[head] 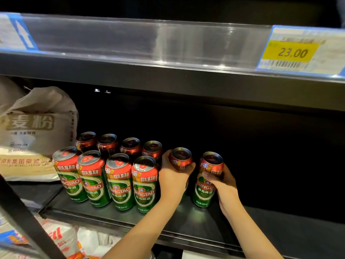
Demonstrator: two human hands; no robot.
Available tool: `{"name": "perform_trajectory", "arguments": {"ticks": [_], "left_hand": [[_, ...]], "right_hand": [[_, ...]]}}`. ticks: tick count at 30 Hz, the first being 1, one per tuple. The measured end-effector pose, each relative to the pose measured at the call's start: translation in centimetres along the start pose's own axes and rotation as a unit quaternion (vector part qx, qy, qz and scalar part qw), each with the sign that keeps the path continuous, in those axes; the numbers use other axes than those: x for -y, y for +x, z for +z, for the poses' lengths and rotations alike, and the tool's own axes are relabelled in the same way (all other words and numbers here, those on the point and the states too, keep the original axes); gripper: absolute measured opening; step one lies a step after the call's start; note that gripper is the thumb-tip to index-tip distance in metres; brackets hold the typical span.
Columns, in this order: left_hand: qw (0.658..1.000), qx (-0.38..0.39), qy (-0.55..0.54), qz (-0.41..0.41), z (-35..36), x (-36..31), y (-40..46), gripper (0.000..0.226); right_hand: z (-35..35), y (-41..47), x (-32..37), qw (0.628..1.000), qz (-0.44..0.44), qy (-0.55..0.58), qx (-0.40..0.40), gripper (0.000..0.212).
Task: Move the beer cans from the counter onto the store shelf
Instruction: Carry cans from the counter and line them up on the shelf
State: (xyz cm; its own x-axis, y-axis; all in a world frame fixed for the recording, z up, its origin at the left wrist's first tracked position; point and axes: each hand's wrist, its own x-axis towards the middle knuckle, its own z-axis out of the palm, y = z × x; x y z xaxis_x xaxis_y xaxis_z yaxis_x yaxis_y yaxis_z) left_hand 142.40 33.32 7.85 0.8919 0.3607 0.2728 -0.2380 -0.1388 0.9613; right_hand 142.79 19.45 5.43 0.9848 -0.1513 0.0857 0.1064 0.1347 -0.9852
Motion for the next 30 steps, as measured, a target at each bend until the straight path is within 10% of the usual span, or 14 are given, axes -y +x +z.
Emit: {"name": "perform_trajectory", "arguments": {"ticks": [22, 30], "left_hand": [[0.999, 0.03, 0.004, -0.034, 0.0, 2.0, -1.5, 0.045], [0.977, 0.024, 0.196, -0.078, -0.1, 7.8, -4.3, 0.061]], "right_hand": [[-0.5, 0.0, -2.4, 0.999, -0.021, -0.03, 0.031, 0.068], [-0.7, -1.6, -5.6, 0.973, -0.035, -0.226, 0.038, 0.061]]}}
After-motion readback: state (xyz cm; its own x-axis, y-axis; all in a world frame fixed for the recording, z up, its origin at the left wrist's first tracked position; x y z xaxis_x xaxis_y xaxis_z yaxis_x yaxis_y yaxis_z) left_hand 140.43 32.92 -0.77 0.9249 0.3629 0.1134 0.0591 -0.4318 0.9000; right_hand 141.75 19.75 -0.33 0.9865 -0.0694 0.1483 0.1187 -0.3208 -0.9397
